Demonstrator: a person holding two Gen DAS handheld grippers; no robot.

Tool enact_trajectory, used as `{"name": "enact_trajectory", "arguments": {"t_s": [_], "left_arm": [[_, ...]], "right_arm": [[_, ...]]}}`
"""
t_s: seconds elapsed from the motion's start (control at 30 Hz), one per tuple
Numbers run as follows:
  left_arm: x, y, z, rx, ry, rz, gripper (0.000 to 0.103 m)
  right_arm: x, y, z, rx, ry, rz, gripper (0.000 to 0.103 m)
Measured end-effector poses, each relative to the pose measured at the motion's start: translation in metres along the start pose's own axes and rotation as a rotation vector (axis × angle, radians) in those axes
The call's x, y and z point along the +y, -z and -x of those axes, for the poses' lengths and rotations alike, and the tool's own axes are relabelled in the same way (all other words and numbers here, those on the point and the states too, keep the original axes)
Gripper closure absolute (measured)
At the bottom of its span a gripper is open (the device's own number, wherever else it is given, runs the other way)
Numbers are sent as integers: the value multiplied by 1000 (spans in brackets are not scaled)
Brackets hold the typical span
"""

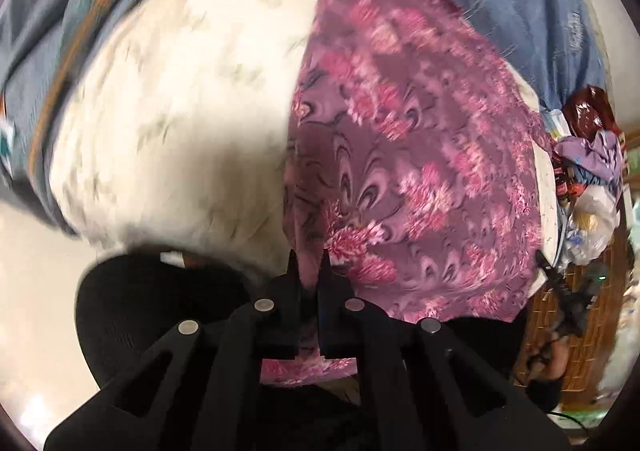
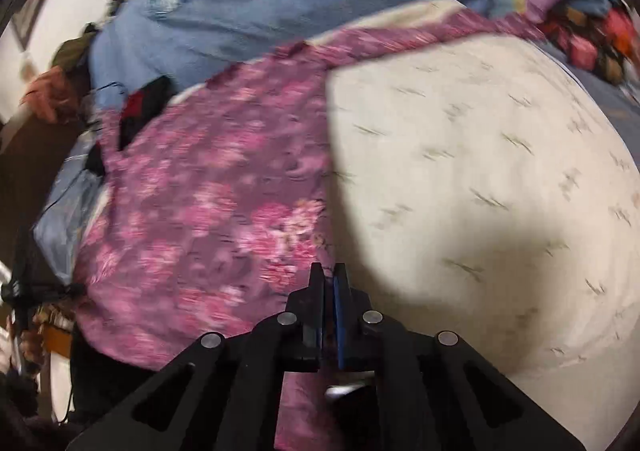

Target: Fold small clothes

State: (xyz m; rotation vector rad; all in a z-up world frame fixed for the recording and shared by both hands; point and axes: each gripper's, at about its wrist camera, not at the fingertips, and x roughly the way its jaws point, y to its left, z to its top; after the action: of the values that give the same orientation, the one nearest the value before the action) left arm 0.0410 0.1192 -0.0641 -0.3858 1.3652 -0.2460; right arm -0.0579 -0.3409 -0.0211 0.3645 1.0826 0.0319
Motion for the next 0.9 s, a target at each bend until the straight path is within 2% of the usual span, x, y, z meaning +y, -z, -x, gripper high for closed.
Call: {"name": "enact_trajectory", "arguments": {"t_s": [0.07,0.13,0.2,0.23,0.27,0.3,0.33,0.37,0.47,0.6,0.67,0.73,0.8,0.83,0.87,0.9], "left_arm": [[-1,2,-4,29,-13,10,99],[-6,1,4,32,18,-14,99],[-16,-1,25,-16,33,-59,98],[-22,-4,40,-61,41,-92,94],[-33,-10,55,-114,41,-135,82],[-38,-15,67,-153,41,-166,71],[-55,-26,78,-215,31,-204,46],[-62,-35,82,-255,19,-222,33],[-102,-73,72,-317,-1,-294,32],[-143,-122,28,-275,8,-288,32],[-159,-146,2,-268,-30,-276,32],[-164,-161,-28,-240,-67,-252,32],[-157,-174,-58,-173,-99,-202,32],[-151,-176,-70,-147,-103,-186,32],[-153,-174,-67,-190,-106,-209,28],[-157,-171,-63,-208,-101,-242,27]], "right_arm": [[-6,5,-14,52,19,-24,101],[-8,4,-12,43,-3,-45,97],[-9,-3,-2,17,0,-68,94],[-11,-8,3,4,-12,-73,93],[-12,-17,8,-17,-19,-79,91],[-12,-27,12,-45,-18,-84,82],[-13,-39,14,-67,-29,-87,68],[-12,-47,13,-84,-40,-93,64],[-1,-81,-1,-136,-71,-102,61],[22,-120,-41,-140,-162,-138,61],[32,-134,-64,-124,-188,-144,61],[40,-142,-86,-124,-151,-117,61],[39,-143,-112,-72,-94,-89,63],[36,-143,-116,-87,-103,-79,64],[36,-144,-112,-111,-118,-62,64],[34,-148,-111,-85,-127,-56,64]]}}
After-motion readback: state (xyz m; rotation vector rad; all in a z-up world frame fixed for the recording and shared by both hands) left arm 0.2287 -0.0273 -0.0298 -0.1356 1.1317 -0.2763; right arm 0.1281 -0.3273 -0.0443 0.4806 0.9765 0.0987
